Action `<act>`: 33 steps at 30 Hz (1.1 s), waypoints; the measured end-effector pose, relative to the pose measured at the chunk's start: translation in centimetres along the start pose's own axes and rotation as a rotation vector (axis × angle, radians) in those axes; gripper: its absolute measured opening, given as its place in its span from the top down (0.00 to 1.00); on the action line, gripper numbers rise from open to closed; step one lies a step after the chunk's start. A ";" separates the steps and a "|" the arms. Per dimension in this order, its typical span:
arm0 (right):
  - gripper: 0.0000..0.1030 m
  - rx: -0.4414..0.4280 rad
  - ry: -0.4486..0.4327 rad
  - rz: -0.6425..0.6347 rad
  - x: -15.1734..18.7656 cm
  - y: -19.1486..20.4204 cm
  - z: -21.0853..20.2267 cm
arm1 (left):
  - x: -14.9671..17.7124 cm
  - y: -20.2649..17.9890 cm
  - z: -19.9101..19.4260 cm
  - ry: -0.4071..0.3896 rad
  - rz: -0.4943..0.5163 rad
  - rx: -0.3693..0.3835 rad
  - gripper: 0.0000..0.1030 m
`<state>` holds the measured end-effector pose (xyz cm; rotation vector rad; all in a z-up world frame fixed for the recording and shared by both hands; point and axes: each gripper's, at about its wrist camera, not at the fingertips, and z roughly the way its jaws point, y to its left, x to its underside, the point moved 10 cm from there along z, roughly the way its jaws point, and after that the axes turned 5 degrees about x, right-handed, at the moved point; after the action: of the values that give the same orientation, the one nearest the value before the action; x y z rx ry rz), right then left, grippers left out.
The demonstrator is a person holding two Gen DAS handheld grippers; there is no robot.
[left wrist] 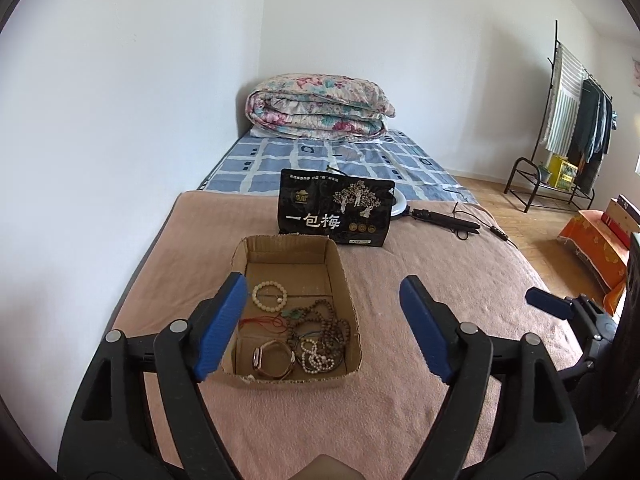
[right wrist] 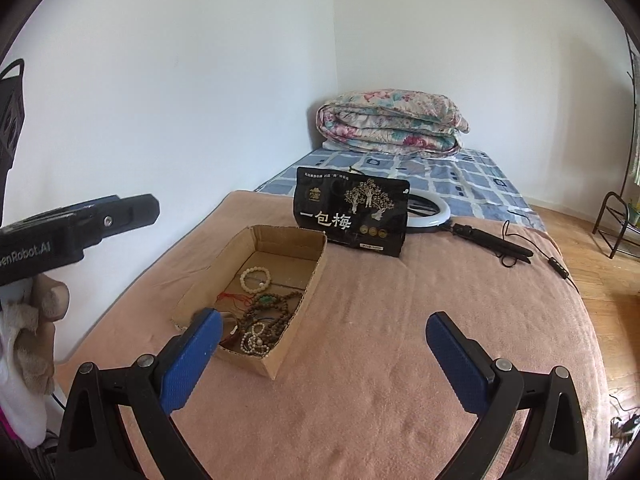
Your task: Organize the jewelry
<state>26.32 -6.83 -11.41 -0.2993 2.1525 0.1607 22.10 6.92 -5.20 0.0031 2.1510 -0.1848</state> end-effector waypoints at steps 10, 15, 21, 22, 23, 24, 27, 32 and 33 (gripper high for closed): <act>0.00 0.038 -0.024 -0.033 0.2 -0.8 -0.9 | 2.1 -1.0 -1.3 0.013 0.042 -0.034 0.16; 0.00 0.051 -0.035 -0.038 0.0 -1.1 -0.9 | 2.1 -1.5 -1.4 0.013 0.068 -0.042 0.10; 0.00 0.050 -0.031 -0.019 0.1 -1.3 -0.6 | 1.7 -1.7 -1.7 -0.006 0.076 -0.060 0.09; 0.00 0.048 -0.028 -0.016 0.2 -1.4 -0.5 | 1.7 -1.8 -1.8 -0.007 0.079 -0.066 0.08; 0.00 0.048 -0.024 -0.012 0.3 -1.5 -0.3 | 1.7 -1.9 -1.8 -0.007 0.080 -0.071 0.03; 0.00 0.049 -0.022 -0.008 0.3 -1.5 -0.2 | 1.7 -1.9 -1.8 -0.007 0.079 -0.074 0.00; 0.00 0.055 -0.018 0.001 0.4 -1.7 0.0 | 1.7 -2.1 -2.0 -0.013 0.075 -0.076 0.00; 0.00 0.059 -0.014 0.006 0.5 -1.9 0.1 | 1.7 -2.3 -2.0 -0.013 0.087 -0.072 0.00; 0.00 0.059 -0.012 0.006 0.5 -1.9 0.2 | 1.7 -2.3 -2.0 -0.012 0.086 -0.071 0.00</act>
<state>26.70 -8.69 -11.94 -0.2573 2.1419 0.1015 19.35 4.78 -5.21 0.0532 2.1396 -0.0580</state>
